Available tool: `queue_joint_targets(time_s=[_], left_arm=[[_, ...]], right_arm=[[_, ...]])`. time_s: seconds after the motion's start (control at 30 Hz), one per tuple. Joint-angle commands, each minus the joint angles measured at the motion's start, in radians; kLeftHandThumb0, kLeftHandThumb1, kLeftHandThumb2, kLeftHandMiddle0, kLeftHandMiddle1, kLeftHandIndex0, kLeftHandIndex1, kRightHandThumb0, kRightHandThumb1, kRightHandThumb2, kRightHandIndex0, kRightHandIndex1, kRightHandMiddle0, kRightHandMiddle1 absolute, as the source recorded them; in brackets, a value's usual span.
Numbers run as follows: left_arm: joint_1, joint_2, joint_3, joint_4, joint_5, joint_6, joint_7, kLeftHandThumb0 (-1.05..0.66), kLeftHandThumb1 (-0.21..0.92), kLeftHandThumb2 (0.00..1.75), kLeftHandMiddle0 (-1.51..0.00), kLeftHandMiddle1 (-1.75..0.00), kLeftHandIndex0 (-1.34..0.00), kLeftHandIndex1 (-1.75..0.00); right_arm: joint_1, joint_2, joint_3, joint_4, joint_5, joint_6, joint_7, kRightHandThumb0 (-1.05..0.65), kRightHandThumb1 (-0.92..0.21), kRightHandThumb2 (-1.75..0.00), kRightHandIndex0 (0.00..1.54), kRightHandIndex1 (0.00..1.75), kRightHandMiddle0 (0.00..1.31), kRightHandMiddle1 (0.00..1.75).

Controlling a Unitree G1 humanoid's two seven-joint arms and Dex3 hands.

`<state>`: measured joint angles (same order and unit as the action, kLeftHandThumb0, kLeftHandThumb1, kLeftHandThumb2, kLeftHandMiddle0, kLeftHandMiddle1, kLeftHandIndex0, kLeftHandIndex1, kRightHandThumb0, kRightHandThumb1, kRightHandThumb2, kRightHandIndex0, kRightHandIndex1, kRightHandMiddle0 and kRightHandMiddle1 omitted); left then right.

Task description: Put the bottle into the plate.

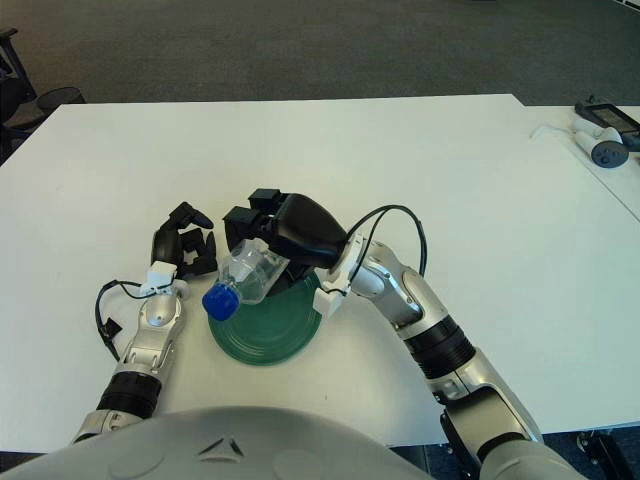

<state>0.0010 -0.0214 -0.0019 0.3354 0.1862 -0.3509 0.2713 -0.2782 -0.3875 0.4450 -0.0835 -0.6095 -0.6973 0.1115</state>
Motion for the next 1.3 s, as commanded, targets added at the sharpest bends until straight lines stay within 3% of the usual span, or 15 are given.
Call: queue_joint_targets(time_s=[0.0, 0.33, 0.73, 0.93, 1.07, 1.13, 1.17, 1.2, 1.27], left_arm=[[0.026, 0.006, 0.002, 0.035, -0.012, 0.027, -0.02, -0.5, 0.23, 1.42, -1.25, -1.75, -0.68, -1.75], [0.018, 0.008, 0.006, 0.063, -0.038, -0.021, -0.044, -0.5, 0.23, 1.41, -1.21, -1.75, -0.67, -1.75], [0.01, 0.012, 0.003, 0.077, -0.036, -0.038, -0.046, -0.49, 0.25, 1.39, -1.22, -1.75, -0.66, -1.75], [0.011, 0.018, -0.004, 0.064, 0.012, -0.01, -0.01, -0.5, 0.23, 1.42, -1.25, -1.75, -0.67, -1.75], [0.012, 0.016, -0.007, 0.056, 0.046, 0.001, 0.024, -0.51, 0.21, 1.44, -1.27, -1.75, -0.69, -1.75], [0.014, 0.014, -0.009, 0.05, 0.059, 0.013, 0.035, -0.51, 0.2, 1.45, -1.27, -1.75, -0.7, -1.75], [0.015, 0.013, -0.01, 0.048, 0.063, 0.019, 0.038, -0.51, 0.2, 1.46, -1.28, -1.75, -0.7, -1.75], [0.017, 0.012, -0.011, 0.044, 0.064, 0.027, 0.039, -0.51, 0.2, 1.46, -1.28, -1.75, -0.7, -1.75], [0.018, 0.01, -0.01, 0.041, 0.055, 0.037, 0.029, -0.51, 0.2, 1.46, -1.28, -1.75, -0.7, -1.75]], right_arm=[[-0.003, -0.005, 0.017, 0.043, -0.072, -0.031, -0.021, -0.44, -0.39, -1.22, 1.09, 1.75, 0.55, 1.75], [-0.008, -0.005, 0.03, 0.085, -0.228, -0.072, -0.109, -0.46, -0.34, -1.28, 1.14, 1.75, 0.59, 1.75], [-0.035, -0.011, 0.034, 0.111, -0.277, -0.076, -0.127, -0.47, -0.3, -1.33, 1.16, 1.75, 0.62, 1.75], [-0.029, -0.008, 0.033, 0.101, -0.297, -0.049, -0.13, -0.48, -0.28, -1.36, 1.13, 1.75, 0.64, 1.75], [-0.017, -0.012, 0.031, 0.079, -0.29, -0.04, -0.125, -0.45, -0.39, -1.19, 0.9, 1.75, 0.56, 1.73], [-0.019, -0.017, 0.031, 0.071, -0.286, -0.041, -0.118, -0.23, -0.42, -1.16, 0.7, 1.75, 0.49, 1.67], [-0.02, -0.02, 0.031, 0.068, -0.284, -0.041, -0.114, -0.15, -0.54, -0.97, 0.59, 1.63, 0.42, 1.68], [-0.022, -0.025, 0.031, 0.063, -0.28, -0.043, -0.108, -0.12, -0.59, -0.89, 0.56, 1.58, 0.4, 1.67], [-0.022, -0.039, 0.027, 0.044, -0.262, -0.046, -0.084, -0.26, -0.78, -0.59, 0.41, 1.29, 0.36, 1.63]])
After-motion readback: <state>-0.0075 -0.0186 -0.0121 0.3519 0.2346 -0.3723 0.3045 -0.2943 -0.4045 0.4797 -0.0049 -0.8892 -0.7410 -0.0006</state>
